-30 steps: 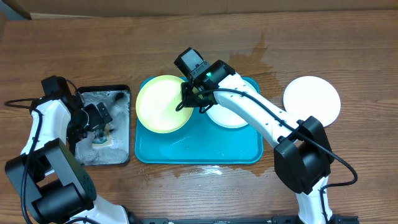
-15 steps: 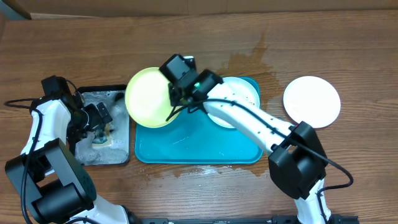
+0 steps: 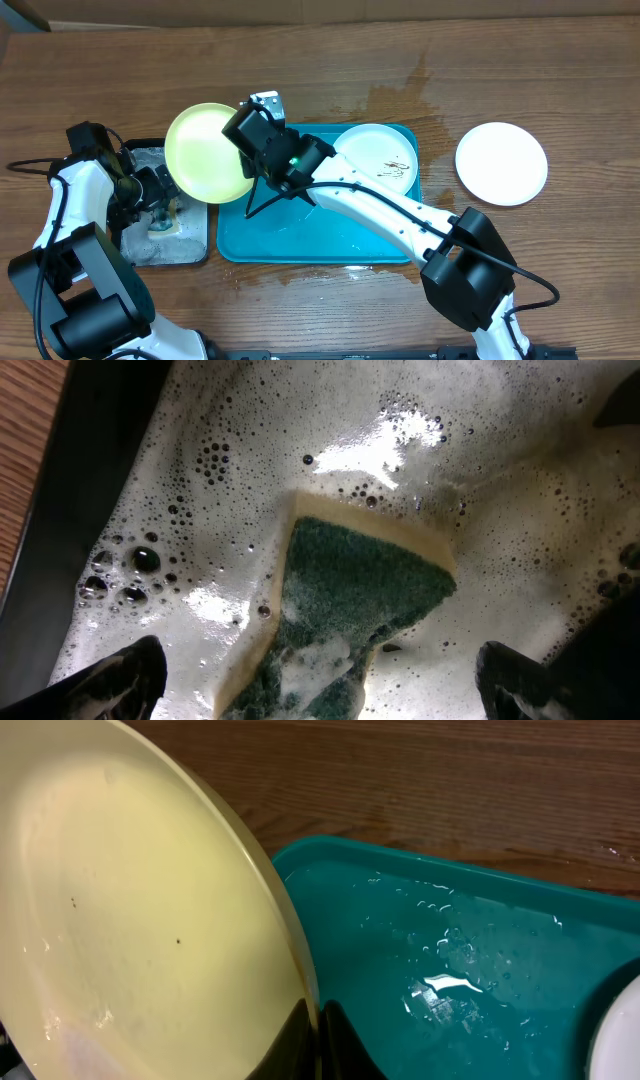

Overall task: Clean dirty plates on tray and stack at the side
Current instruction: 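Lift the yellow plate off the tray with the right gripper, then swing the yellow plate over to the right side with the right gripper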

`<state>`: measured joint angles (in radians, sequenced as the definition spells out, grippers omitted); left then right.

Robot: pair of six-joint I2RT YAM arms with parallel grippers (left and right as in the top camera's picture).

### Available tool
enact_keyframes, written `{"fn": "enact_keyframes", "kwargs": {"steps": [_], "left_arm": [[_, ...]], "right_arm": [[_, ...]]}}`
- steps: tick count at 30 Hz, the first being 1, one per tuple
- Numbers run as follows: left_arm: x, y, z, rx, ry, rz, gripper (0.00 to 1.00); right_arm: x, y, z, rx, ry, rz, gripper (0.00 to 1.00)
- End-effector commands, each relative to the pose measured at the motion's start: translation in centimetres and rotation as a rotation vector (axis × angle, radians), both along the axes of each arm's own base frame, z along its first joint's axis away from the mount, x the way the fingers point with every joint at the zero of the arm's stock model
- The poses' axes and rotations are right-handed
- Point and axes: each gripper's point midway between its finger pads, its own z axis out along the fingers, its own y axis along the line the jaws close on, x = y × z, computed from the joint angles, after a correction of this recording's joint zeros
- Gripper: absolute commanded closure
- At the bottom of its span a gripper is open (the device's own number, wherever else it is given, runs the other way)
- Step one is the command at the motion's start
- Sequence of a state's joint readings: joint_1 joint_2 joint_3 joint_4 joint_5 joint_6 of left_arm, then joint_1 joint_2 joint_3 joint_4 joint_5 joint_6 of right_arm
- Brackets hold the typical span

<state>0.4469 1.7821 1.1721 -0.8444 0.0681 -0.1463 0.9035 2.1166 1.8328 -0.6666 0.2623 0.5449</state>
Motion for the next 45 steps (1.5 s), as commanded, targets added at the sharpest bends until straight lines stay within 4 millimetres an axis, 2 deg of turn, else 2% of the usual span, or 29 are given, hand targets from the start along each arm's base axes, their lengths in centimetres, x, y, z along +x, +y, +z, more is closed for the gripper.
{"fn": "enact_keyframes", "kwargs": {"steps": [1,4,16,25,30,39,45], "left_arm": [[0.6,0.0,0.9,0.007,-0.033,-0.023,0.00],[0.6,0.0,0.9,0.007,-0.033,-0.023,0.00],[0.6,0.0,0.9,0.007,-0.033,-0.023,0.00],[0.6,0.0,0.9,0.007,-0.033,-0.023,0.00],[0.6,0.0,0.9,0.007,-0.033,-0.023,0.00],[0.6,0.0,0.9,0.007,-0.033,-0.023,0.00],[0.6,0.0,0.9,0.007,-0.033,-0.023,0.00]], "right_arm": [[0.7,1.1,-0.4,0.006,-0.025,-0.001,0.96],[1.1,1.6,-1.0,0.017,-0.034,-0.001,0.96],[3.2,4.3,-1.0,0.125,-0.117,-0.002,0.96],[5.0,6.1,2.3,0.238,-0.250,0.002,0.96],[5.3,7.1,2.8,0.251,-0.305,0.036,0.96],[4.5,10.9,1.3,0.192,-0.464,0.185,0.96],[4.5,12.5,2.7,0.039,-0.713,0.317,0.96]]}}
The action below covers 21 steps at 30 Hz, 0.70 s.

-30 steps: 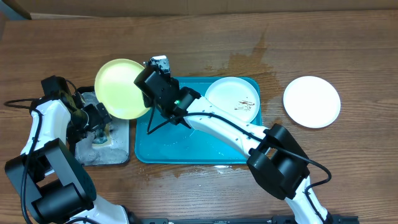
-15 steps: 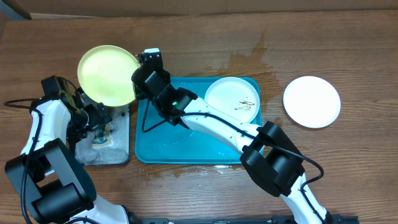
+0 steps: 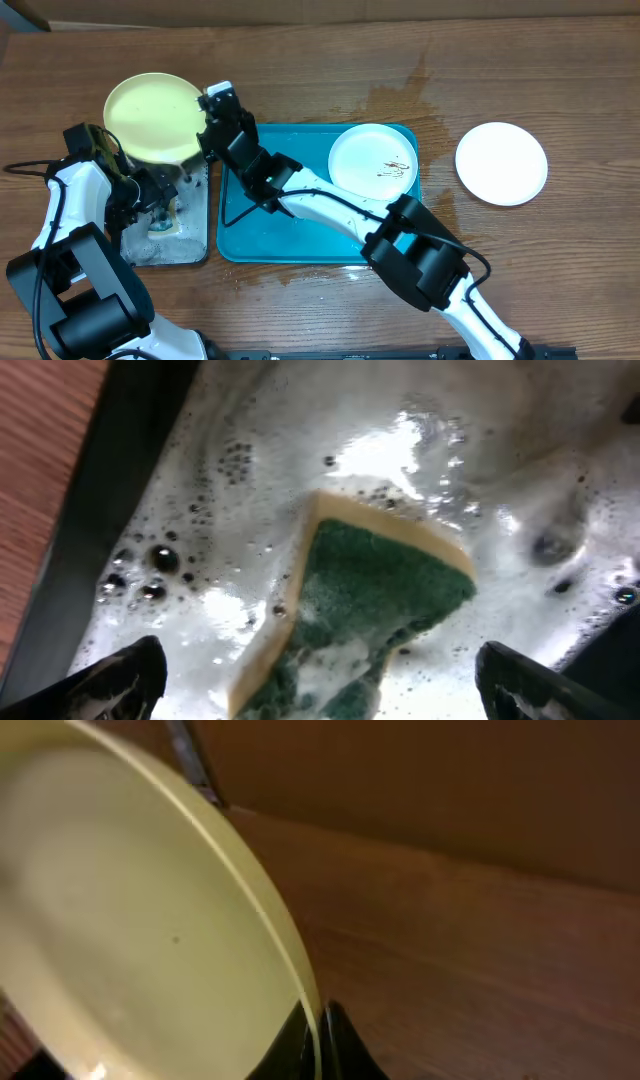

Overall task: Clean dirty plates on tray and stack at the side
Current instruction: 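Swing the yellow plate over to the right side with the right gripper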

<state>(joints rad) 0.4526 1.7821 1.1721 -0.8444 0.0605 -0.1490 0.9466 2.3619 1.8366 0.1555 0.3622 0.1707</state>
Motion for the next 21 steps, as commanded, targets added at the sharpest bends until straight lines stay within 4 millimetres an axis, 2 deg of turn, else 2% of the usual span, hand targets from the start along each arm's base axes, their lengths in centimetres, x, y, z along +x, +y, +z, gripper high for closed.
{"fn": "enact_keyframes", "kwargs": {"steps": [1,8,17,21], "left_arm": [[0.7,-0.3,1.0,0.001,-0.036,-0.032,0.00],[0.7,-0.3,1.0,0.001,-0.036,-0.032,0.00],[0.7,-0.3,1.0,0.001,-0.036,-0.032,0.00],[0.7,-0.3,1.0,0.001,-0.036,-0.032,0.00]], "right_arm": [[-1.8,2.6,1.4,-0.153,-0.191,0.107,0.96],[-2.2,3.4,3.1,-0.353,-0.417,0.178,0.96],[-1.6,2.9,4.7,-0.286,-0.435,0.100,0.96],[-1.4,2.6,4.0,-0.214,-0.355,0.082,0.96]]}}
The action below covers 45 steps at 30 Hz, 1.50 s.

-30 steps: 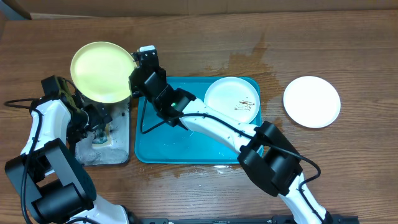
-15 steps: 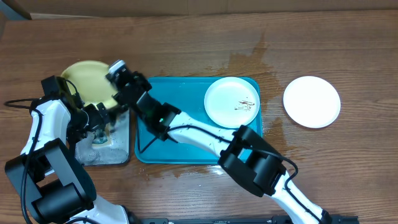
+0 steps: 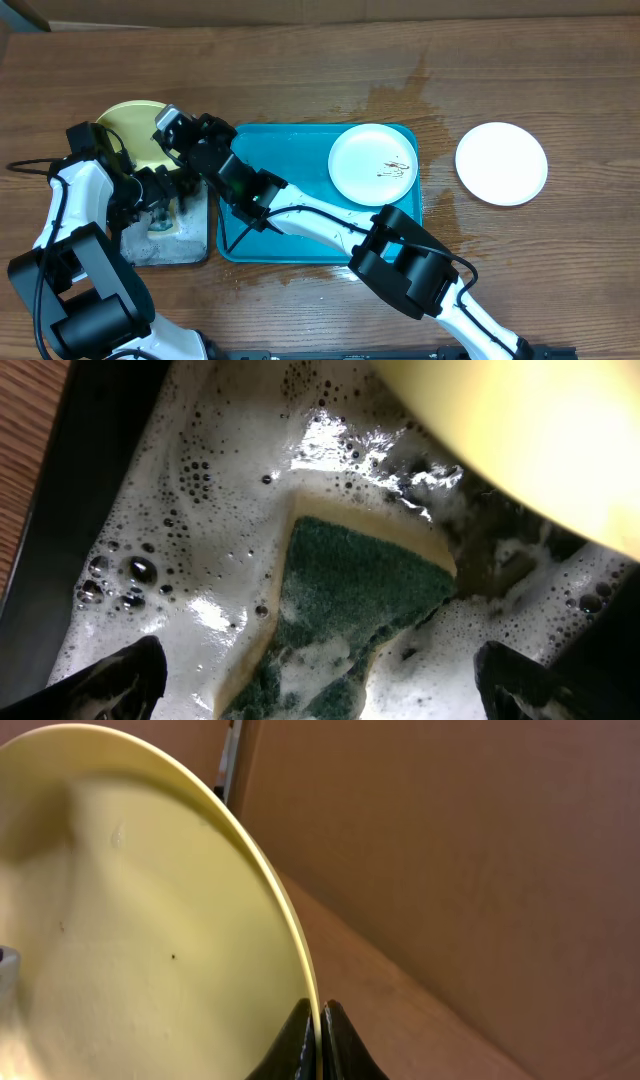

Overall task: Clean dirty plates on tray and stack at the side
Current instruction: 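Swing the yellow plate over to the right side with the right gripper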

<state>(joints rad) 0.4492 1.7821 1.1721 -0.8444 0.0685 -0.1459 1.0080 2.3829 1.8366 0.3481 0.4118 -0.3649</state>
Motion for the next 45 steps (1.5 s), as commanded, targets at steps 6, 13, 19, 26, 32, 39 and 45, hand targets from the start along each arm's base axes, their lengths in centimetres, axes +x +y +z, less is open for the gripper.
{"fn": "enact_keyframes", "kwargs": {"steps": [6,13,19,26,32,39,45], "left_arm": [[0.6,-0.1,0.9,0.008,-0.033,-0.025,0.00],[0.6,-0.1,0.9,0.008,-0.033,-0.025,0.00],[0.6,-0.1,0.9,0.008,-0.033,-0.025,0.00],[0.6,-0.1,0.9,0.008,-0.033,-0.025,0.00],[0.6,-0.1,0.9,0.008,-0.033,-0.025,0.00],[0.6,-0.1,0.9,0.008,-0.033,-0.025,0.00],[0.6,-0.1,0.9,0.008,-0.033,-0.025,0.00]], "right_arm": [[1.5,-1.1,-1.3,0.141,0.198,-0.041,0.96],[3.9,-2.6,-1.3,0.295,0.479,-0.036,0.96],[7.8,-6.8,-1.0,0.405,0.662,-0.118,0.96],[11.4,-15.4,-1.6,0.370,0.803,-0.288,0.96],[12.4,-27.4,-0.8,0.361,0.936,-0.543,0.96],[10.4,-43.8,-1.0,0.412,1.117,-0.916,0.96],[5.2,-57.9,-4.3,0.440,1.326,-1.248,0.96]]}}
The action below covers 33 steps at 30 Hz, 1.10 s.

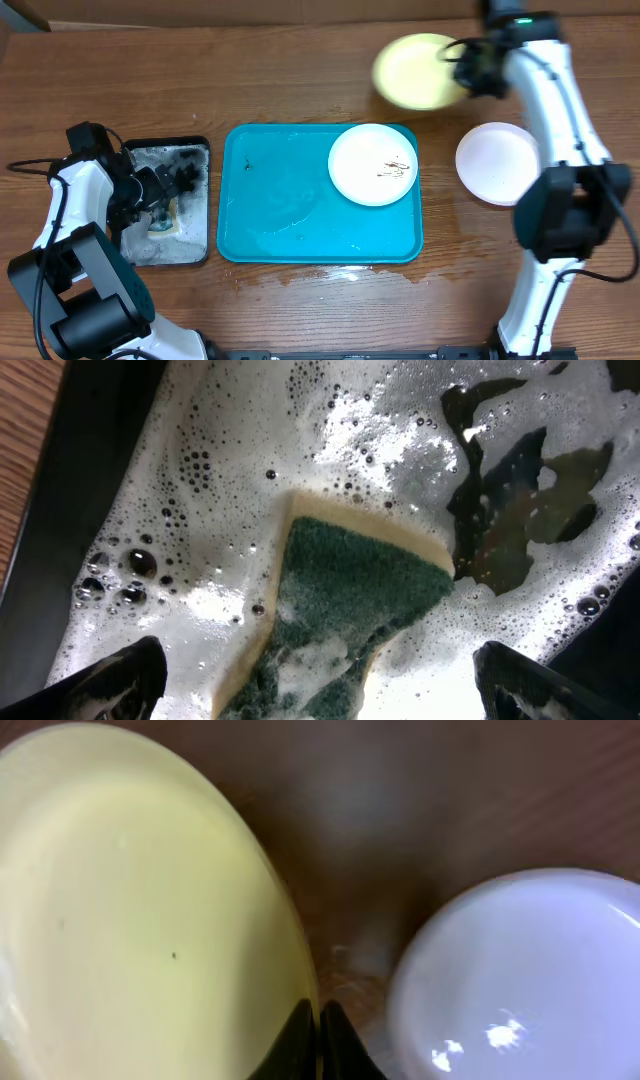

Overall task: Clean dirty plates on tray and stack at the side
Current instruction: 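Swing the yellow plate over to the right side with the right gripper, then lower the yellow plate onto the white plate with the right gripper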

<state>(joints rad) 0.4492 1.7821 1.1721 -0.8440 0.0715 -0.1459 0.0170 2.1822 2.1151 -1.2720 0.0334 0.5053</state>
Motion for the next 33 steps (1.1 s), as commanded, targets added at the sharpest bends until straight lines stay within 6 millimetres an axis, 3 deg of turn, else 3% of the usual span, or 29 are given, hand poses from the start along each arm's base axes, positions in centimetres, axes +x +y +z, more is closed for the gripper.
{"fn": "enact_keyframes", "kwargs": {"steps": [1,2,4,12,22,28,33], "left_arm": [[0.6,0.0,0.9,0.010,-0.031,-0.024,0.01],[0.6,0.0,0.9,0.010,-0.031,-0.024,0.00],[0.6,0.0,0.9,0.010,-0.031,-0.024,0.00],[0.6,0.0,0.9,0.010,-0.031,-0.024,0.00],[0.6,0.0,0.9,0.010,-0.031,-0.024,0.00],[0.6,0.0,0.9,0.010,-0.031,-0.024,0.00],[0.6,0.0,0.9,0.010,-0.031,-0.024,0.00]], "right_arm": [[-2.4,-5.4,0.2,0.008,0.064,-0.131,0.96],[-3.9,-8.1,-0.2,0.013,0.111,-0.191,0.96],[-5.3,-10.6,-0.4,0.020,0.149,-0.251,0.96],[-10.0,-15.8,-0.7,-0.008,0.280,-0.356,0.96],[-13.6,-15.4,-0.5,-0.017,0.425,-0.359,0.96],[-13.9,-15.1,-0.5,-0.005,0.439,-0.352,0.96],[-14.5,-13.1,-1.8,0.038,0.494,-0.289,0.96]]}}
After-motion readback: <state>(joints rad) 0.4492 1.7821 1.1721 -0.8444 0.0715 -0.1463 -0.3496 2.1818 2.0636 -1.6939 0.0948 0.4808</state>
